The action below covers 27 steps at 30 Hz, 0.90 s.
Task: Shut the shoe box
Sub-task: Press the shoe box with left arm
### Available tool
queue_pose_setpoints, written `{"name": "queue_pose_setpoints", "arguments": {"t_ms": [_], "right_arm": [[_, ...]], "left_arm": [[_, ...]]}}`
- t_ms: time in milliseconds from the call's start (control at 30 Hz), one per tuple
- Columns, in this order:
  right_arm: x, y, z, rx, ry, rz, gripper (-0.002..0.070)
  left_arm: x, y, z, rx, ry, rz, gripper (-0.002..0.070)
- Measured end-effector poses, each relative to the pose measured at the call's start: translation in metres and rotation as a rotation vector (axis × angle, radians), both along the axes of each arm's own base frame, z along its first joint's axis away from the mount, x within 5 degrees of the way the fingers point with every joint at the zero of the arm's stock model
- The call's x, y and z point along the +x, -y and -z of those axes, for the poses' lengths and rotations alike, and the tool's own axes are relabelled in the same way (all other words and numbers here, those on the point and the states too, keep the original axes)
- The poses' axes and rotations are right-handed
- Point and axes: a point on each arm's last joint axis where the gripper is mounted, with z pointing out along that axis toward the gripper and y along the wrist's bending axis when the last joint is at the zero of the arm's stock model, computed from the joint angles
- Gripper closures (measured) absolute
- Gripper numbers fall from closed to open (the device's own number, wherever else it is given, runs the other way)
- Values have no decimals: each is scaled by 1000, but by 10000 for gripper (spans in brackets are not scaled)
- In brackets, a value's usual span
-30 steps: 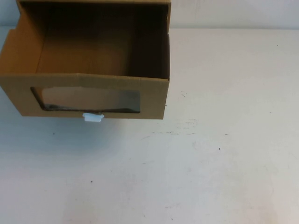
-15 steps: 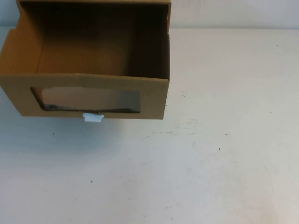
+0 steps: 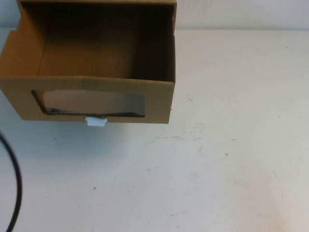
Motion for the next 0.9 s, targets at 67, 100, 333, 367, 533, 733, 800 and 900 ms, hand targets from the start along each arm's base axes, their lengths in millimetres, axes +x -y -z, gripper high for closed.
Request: {"name": "queue_pose_setpoints", "arguments": {"t_ms": [67, 100, 333, 367, 533, 733, 800, 900], "right_arm": [[0, 0, 0, 0, 0, 0, 687], [0, 0, 0, 0, 0, 0, 687], [0, 0, 0, 0, 0, 0, 687], [0, 0, 0, 0, 0, 0, 687], [0, 0, 0, 0, 0, 0, 687], [0, 0, 0, 0, 0, 0, 687], [0, 0, 0, 0, 0, 0, 687], [0, 0, 0, 0, 0, 0, 687]], "left_arm": [[22, 7, -25, 46, -30, 84, 680], [35, 11, -38, 62, -41, 126, 680], [138, 26, -101, 141, -78, 281, 680], [154, 28, -105, 149, -92, 296, 680], [223, 36, -110, 171, -162, 364, 680], [291, 42, -82, 183, -265, 422, 680], [305, 43, -76, 185, -271, 428, 680], [319, 44, -65, 183, -285, 429, 680]]}}
